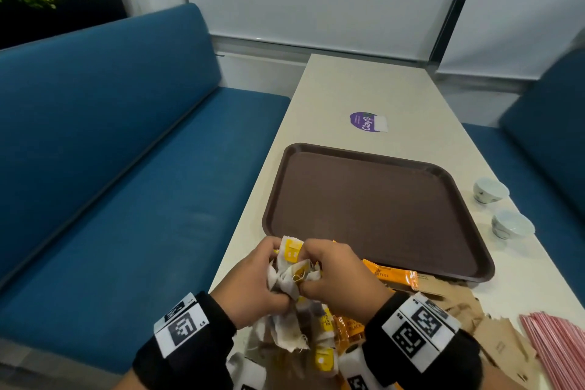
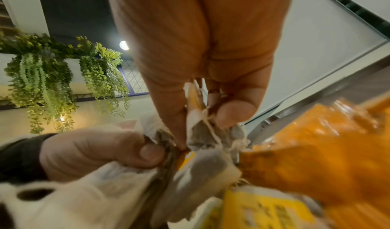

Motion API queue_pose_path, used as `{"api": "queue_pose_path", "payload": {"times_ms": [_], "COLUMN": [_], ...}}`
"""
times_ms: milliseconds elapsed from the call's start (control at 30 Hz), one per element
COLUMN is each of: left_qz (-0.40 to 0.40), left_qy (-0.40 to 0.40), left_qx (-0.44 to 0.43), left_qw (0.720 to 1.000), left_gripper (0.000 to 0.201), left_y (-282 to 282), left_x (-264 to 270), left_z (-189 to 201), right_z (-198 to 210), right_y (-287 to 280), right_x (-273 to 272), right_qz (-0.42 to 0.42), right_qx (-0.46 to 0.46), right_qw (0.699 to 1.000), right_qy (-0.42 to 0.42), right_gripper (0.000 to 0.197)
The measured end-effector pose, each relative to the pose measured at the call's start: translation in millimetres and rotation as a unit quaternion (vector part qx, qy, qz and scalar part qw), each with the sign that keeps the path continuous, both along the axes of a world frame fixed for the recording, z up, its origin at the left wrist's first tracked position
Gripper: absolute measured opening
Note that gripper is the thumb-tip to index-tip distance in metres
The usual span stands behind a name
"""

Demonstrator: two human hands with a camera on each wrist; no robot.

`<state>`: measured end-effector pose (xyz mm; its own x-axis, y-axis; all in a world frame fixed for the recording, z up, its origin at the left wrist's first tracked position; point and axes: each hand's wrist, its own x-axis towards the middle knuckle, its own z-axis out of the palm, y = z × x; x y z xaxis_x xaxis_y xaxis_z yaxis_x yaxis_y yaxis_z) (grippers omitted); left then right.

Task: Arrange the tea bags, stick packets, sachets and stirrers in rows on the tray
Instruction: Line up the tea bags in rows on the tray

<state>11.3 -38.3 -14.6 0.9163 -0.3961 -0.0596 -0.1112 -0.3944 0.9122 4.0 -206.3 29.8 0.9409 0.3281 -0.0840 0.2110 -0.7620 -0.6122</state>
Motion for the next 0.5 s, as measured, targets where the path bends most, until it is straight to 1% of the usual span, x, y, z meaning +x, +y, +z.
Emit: {"api": "queue_pose_path", "payload": {"times_ms": [67,133,233,300,333,367,433,500], "left_qz": [-0.003,-0.01,-0.018,-0.011,-0.006,0.0,0.011,0.016], "left_qy": [0.001,0.007,0.015,0.002,-0.009,-0.021,-0.036,-0.036], "left_qx": [0.021,0.015,-0.023,-0.016,-0.005,0.0,0.005,-0.004], "left_qw": [1.0,1.0,0.999,1.0,1.0,1.0,0.999,0.999], "left_gripper": [0.057,0.064,0.09,0.098,0.098,0.093,0.076,0.06], "left_y": [-4,-6,-7,-7,-8,-8,-10,-10], "left_x": [0,0,-1,-1,-1,-1,-2,-3], "left_z": [-4,-10,-16,-17,-17,-16,-14,-12], "right_z": [-8,-13,-17,-19,-19,-19,-17,-13], "right_y": [1,1,0,1,2,2,2,1], "right_x": [1,1,3,3,3,4,4,4], "right_qz": [-0.003,-0.007,-0.006,-0.002,-0.002,-0.003,-0.007,-0.009], "right_qx": [-0.005,-0.015,-0.013,-0.012,-0.012,-0.009,0.007,0.024], "right_qw": [1.0,1.0,1.0,1.0,1.0,1.0,1.0,1.0], "right_qy": [0.008,0.013,0.007,0.001,0.001,0.001,-0.003,-0.009], "right_gripper": [0.023,0.021,0.023,0.023,0.022,0.022,0.02,0.019]}}
